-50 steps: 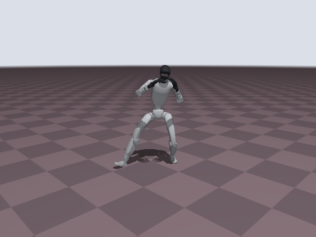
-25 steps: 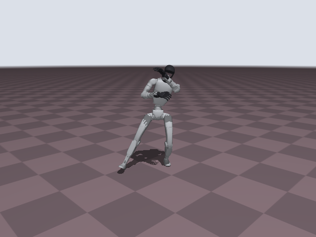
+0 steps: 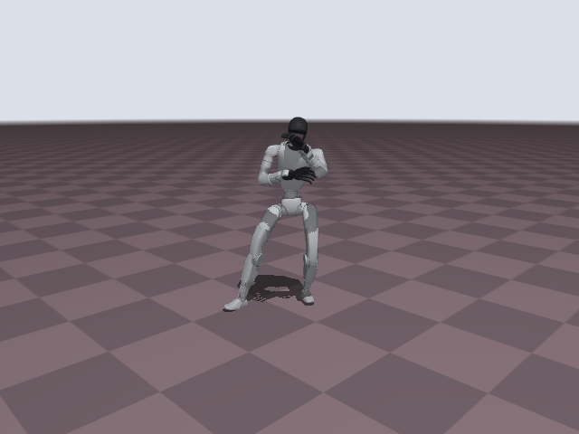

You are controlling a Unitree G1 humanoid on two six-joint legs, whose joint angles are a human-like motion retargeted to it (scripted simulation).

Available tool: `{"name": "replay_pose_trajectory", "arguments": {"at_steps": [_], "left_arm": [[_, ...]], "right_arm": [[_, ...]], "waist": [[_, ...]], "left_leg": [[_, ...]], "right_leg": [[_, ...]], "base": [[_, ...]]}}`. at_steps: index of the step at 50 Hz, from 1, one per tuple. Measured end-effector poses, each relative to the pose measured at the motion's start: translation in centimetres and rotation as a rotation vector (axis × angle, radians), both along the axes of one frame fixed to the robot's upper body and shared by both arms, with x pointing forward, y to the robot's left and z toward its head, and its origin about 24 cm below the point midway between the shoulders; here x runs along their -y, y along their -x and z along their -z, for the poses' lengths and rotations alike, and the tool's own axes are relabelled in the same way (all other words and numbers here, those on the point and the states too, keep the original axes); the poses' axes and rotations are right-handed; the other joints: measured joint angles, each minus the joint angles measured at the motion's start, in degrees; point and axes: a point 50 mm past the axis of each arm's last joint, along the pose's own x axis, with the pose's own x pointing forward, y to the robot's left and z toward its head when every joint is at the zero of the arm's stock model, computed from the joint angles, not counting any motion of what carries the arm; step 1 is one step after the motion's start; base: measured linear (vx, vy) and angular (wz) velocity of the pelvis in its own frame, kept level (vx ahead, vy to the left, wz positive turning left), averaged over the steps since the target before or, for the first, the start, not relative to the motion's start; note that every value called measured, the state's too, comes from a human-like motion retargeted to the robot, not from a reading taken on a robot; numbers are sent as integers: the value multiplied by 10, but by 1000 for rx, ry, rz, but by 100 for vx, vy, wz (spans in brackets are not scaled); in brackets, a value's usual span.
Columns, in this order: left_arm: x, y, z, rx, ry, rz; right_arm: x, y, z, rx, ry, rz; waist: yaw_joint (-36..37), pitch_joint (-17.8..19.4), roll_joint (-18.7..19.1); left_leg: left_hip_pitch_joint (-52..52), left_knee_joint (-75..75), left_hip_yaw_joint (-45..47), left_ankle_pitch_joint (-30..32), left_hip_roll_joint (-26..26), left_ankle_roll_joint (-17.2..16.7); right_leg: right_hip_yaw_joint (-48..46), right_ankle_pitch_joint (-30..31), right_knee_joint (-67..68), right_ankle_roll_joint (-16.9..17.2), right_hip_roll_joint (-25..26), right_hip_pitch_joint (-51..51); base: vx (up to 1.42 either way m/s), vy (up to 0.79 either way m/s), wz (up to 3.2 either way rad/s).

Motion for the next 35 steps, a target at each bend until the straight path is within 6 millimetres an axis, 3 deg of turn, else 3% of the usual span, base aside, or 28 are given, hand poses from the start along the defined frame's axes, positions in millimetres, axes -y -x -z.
{"name": "replay_pose_trajectory", "arguments": {"at_steps": [7,13,20,25,30,35], "left_arm": [[23,46,9,69,58,283],[27,48,-11,111,91,265],[-3,21,-52,165,158,18],[-33,10,-66,184,184,-120],[-42,19,-71,227,166,-187],[-35,47,-60,318,185,-75]], "right_arm": [[6,8,11,-25,43,-41],[17,6,-3,58,-26,8],[29,-6,-30,182,-160,122],[33,-13,-48,270,-203,178],[24,-13,-50,360,-97,181],[19,-12,-53,425,-51,183]], "waist": [[-97,3,9],[-171,2,-4],[-221,-3,-17],[-212,-4,-13],[-179,0,-3],[-163,3,14]], "left_leg": [[7,26,36,-19,21,10],[30,42,72,-33,38,23],[50,44,108,-37,46,29],[56,35,131,-35,43,26],[62,22,148,-32,39,22],[63,7,155,-31,28,17]], "right_leg": [[26,20,-4,24,14,-21],[58,25,-13,38,33,-29],[78,27,-38,49,44,-28],[76,23,-61,56,43,-31],[79,22,-81,55,43,-32],[91,19,-92,51,42,-37]], "base": [[1,0,-58],[2,3,-73],[0,5,-50],[-2,5,-35],[-1,4,-19],[-1,5,-2]]}}
